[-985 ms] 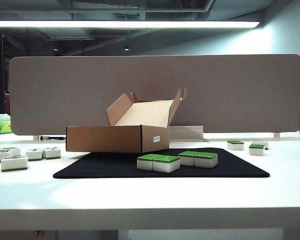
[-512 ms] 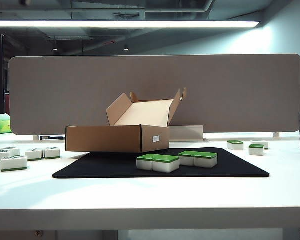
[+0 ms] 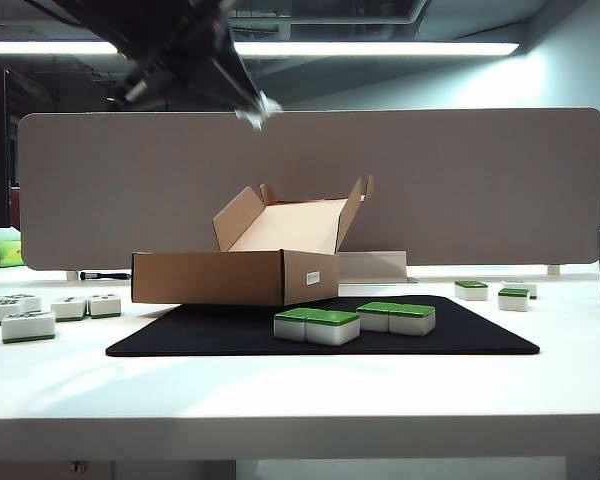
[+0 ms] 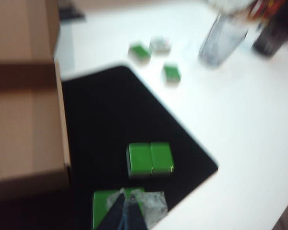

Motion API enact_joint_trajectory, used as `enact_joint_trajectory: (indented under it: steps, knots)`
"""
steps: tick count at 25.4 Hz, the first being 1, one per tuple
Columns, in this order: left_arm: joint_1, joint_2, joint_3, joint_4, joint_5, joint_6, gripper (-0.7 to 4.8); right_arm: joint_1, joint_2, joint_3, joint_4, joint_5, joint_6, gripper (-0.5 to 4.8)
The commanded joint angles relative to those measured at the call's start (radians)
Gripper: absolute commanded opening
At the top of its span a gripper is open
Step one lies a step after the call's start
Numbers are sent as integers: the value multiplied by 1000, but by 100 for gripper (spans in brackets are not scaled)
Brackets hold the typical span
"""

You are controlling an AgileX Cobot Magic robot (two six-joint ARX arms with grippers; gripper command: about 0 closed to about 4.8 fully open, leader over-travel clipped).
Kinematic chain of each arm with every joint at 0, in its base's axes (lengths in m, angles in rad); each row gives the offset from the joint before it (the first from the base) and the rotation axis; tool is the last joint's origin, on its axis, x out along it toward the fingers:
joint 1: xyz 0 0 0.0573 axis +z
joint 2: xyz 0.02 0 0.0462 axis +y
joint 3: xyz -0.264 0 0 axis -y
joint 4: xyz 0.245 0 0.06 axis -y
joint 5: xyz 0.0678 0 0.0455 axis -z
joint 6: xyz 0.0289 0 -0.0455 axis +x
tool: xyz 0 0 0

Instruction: Pick up four mahjong tiles and put them into the paper box.

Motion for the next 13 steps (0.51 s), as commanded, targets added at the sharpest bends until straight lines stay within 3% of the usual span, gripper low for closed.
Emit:
enact_joint_trajectory:
  steps: [1,5,13]
  knots:
    - [-43,63,75,-116,-51,44,-6,0,-12,3,10,2,-3,-1]
    - [-106,187,185,-178,-73,63,-6,0,-12,3,9,2,-3,-1]
    - [-130,398,455,-484,-136,63,-6,0,-12,3,-5,1,-3,-1]
